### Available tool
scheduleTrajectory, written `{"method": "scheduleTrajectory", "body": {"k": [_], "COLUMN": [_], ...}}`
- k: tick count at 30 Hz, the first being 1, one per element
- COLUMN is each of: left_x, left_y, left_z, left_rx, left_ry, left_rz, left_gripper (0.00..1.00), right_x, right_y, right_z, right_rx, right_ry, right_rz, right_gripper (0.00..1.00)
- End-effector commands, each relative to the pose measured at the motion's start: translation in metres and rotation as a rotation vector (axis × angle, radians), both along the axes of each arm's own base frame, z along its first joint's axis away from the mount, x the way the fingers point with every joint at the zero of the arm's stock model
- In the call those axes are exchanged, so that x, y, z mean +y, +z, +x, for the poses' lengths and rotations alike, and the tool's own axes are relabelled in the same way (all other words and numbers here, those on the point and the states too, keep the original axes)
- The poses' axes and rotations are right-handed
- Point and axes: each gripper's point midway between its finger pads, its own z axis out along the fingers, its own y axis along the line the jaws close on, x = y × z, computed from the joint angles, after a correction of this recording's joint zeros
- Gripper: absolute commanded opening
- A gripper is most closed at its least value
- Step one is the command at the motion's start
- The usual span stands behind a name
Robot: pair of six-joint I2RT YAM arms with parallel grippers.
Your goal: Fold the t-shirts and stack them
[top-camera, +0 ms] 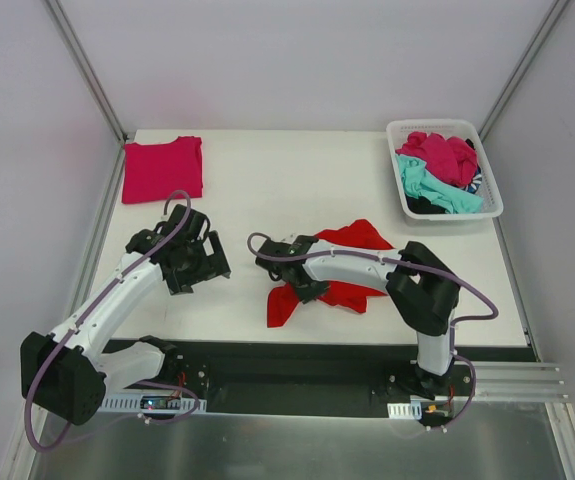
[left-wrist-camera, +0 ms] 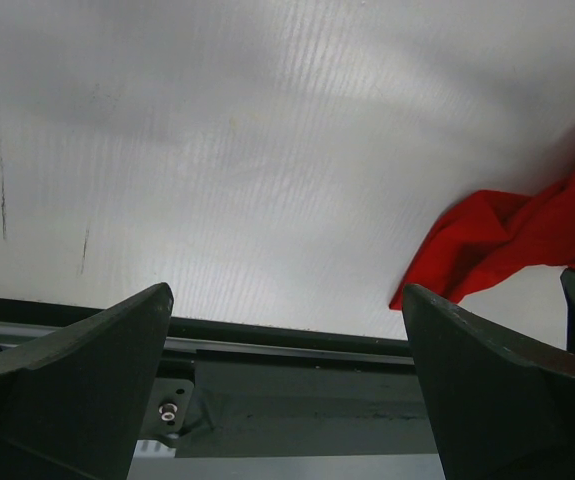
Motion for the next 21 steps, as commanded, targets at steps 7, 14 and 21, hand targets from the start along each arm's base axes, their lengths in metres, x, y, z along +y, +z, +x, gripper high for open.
{"method": "scheduleTrajectory", "body": {"k": [7,14,21], "left_x": [0.002,0.003,0.004], "left_y": [0.001,-0.003,-0.003], "left_z": [-0.005,-0.008,-0.008], "left_rx": [-0.002,0.011,0.012], "left_ry": [-0.02,-0.021,-0.025], "left_rz": [0.001,0.007,0.009], "left_gripper": [0.99,0.99,0.99], "right_x": [-0.002,-0.001,0.003], "right_y": [0.036,0.023,0.004], "right_z": [0.018,0.008,-0.005], "right_rx": [-0.235,-0.261,-0.245], "right_ry": [0.007,0.0,-0.005], "right_rz": [-0.014,-0.031,-0.027], "right_gripper": [0.28,0.28,0.27]}}
